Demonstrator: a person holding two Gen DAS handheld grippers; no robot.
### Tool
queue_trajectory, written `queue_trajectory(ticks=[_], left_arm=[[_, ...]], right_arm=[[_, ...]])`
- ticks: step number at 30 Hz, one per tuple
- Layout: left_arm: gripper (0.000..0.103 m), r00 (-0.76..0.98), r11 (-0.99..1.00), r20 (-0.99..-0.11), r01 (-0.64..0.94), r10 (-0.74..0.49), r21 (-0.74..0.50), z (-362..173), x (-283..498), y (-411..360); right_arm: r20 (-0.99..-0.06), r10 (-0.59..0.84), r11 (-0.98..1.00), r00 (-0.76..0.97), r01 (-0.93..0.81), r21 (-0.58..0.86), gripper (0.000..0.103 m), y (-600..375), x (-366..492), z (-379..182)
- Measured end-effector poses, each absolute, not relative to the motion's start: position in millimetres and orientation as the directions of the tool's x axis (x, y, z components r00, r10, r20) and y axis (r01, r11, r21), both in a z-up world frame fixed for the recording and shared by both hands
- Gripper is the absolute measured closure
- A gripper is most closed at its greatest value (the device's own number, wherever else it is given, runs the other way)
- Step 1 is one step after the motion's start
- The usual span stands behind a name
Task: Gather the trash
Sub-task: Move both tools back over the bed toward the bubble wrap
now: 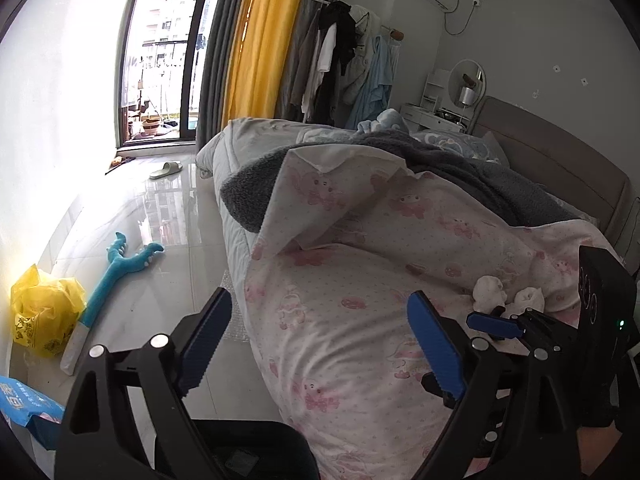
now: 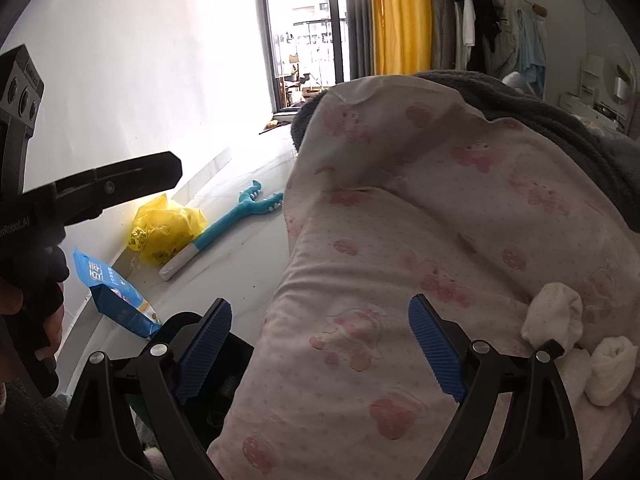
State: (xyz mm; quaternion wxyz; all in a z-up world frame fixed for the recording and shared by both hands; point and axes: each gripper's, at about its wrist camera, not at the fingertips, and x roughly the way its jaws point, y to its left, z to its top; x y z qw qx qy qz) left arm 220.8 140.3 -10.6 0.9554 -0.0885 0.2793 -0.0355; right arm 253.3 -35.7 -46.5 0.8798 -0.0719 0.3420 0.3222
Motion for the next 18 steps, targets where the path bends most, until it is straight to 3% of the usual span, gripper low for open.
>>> queue_trajectory(ticks=[18], left_arm=[[0.011, 0.795, 0.976, -0.575, 0.101, -0.195, -0.191, -34, 254, 72]], right_arm=[[-0.634, 0.459, 0.839, 0.623, -0.538, 0.078, 0.011, -151, 282, -43]])
